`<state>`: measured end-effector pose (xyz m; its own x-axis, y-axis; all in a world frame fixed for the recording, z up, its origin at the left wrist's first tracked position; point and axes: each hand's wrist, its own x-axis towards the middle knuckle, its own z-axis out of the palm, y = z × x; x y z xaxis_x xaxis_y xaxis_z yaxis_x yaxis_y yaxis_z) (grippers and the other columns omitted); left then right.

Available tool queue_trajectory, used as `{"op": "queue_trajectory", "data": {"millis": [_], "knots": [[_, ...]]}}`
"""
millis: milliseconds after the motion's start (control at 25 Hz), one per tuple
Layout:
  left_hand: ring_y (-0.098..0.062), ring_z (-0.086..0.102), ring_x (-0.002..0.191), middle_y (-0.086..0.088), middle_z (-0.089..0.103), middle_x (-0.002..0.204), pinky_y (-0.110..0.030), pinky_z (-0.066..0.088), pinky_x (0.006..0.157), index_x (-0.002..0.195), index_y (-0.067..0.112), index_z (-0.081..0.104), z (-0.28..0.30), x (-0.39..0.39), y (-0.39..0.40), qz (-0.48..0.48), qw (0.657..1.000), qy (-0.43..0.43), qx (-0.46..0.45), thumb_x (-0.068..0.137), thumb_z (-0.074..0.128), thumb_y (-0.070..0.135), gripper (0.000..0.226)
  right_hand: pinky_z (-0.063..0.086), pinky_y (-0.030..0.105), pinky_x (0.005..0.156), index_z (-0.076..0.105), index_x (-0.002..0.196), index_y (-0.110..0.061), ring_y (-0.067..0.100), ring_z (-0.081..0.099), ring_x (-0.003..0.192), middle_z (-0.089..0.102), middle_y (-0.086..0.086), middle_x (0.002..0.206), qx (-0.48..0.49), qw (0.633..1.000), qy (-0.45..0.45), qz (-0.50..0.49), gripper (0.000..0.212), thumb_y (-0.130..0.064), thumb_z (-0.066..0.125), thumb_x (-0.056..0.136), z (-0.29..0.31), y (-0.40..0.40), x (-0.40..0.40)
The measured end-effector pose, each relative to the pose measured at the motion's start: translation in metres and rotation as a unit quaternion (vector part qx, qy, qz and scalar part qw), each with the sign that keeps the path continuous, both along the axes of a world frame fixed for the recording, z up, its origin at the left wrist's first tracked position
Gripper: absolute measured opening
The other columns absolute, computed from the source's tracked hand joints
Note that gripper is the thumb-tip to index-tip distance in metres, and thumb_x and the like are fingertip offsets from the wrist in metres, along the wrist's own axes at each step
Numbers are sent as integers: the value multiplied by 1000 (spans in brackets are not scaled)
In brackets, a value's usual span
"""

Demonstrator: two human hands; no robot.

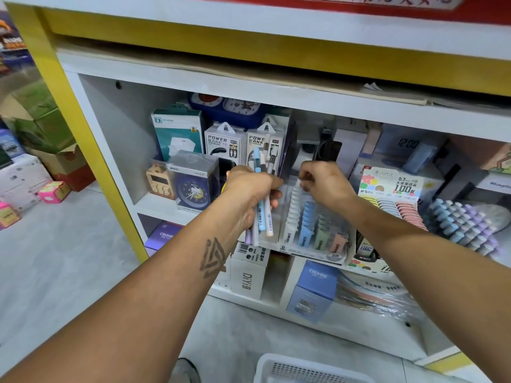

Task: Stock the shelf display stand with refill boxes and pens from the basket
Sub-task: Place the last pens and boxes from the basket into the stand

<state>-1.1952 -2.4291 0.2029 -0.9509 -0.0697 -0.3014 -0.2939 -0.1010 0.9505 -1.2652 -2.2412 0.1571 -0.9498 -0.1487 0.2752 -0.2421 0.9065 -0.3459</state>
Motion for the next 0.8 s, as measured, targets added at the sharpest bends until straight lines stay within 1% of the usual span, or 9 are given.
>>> {"op": "queue_trajectory", "data": {"millis": [120, 240, 320, 360, 440, 520, 560, 680, 800], "knots": [[-21, 52, 41, -20, 67, 67, -22, 45, 39, 99, -1, 56, 0, 1, 1, -10, 1000, 1, -1, 82, 72, -2, 23, 58, 36, 82, 68, 87, -21, 15, 67, 84, 70, 5, 93, 3, 1000, -24, 10, 17, -5, 66, 92, 1, 2, 1], [-21, 53, 42, -20, 67, 66, -21, 44, 39, 94, 1, 56, 1, 2, 1, -27, 1000, -3, 5, 82, 71, -2, 20, 53, 37, 97, 74, 115, -16, 24, 65, 107, 70, 6, 118, 95, 994, -58, 13, 30, -1, 62, 92, 2, -1, 1], [-21, 54, 42, -19, 67, 65, -22, 45, 39, 103, -1, 56, 2, 4, 2, -53, 998, -9, 17, 81, 72, -2, 27, 50, 34, 101, 71, 122, -18, 23, 62, 113, 67, 4, 127, 105, 991, -77, -8, 36, -1, 59, 93, 11, -4, 5], [-20, 54, 42, -17, 67, 63, -21, 45, 39, 108, -3, 56, 2, 6, 3, -75, 997, -14, 22, 82, 72, -1, 31, 50, 31, 100, 72, 121, -19, 20, 63, 111, 68, 1, 125, 56, 995, -76, -22, 34, -3, 57, 95, 18, -5, 11], [-16, 52, 40, -12, 64, 58, -20, 44, 40, 106, -2, 60, 4, 11, 9, -131, 991, -30, 26, 84, 72, 2, 25, 52, 26, 89, 74, 114, -17, 13, 68, 96, 74, -2, 111, -161, 982, -89, -52, 26, -6, 57, 98, 33, -3, 29], [-13, 50, 40, -8, 61, 57, -18, 43, 39, 94, 3, 63, 5, 20, 17, -190, 980, -46, 27, 86, 71, 6, 12, 55, 29, 73, 73, 110, -8, 15, 71, 76, 77, 4, 93, -411, 899, -146, -30, 19, -6, 58, 98, 46, 3, 60], [-13, 50, 40, -7, 60, 58, -19, 42, 39, 91, 4, 64, 5, 25, 22, -215, 975, -50, 26, 86, 71, 7, 9, 54, 29, 67, 72, 108, -4, 18, 71, 72, 76, 8, 89, -484, 859, -167, -7, 17, -7, 58, 99, 52, 9, 77], [-14, 50, 41, -9, 60, 61, -19, 42, 39, 86, 7, 65, 6, 40, 42, -276, 959, -51, 35, 86, 71, 7, 6, 49, 23, 53, 68, 111, 3, 19, 67, 67, 73, 13, 89, -586, 788, -186, 23, 19, -9, 58, 99, 63, 34, 117], [-13, 48, 41, -11, 59, 63, -18, 40, 39, 85, 8, 62, 8, 56, 67, -337, 939, -56, 48, 87, 69, 6, 7, 46, 23, 50, 64, 117, -1, 18, 63, 61, 69, 13, 90, -634, 755, -165, -13, 23, -11, 62, 96, 68, 60, 137]]}}
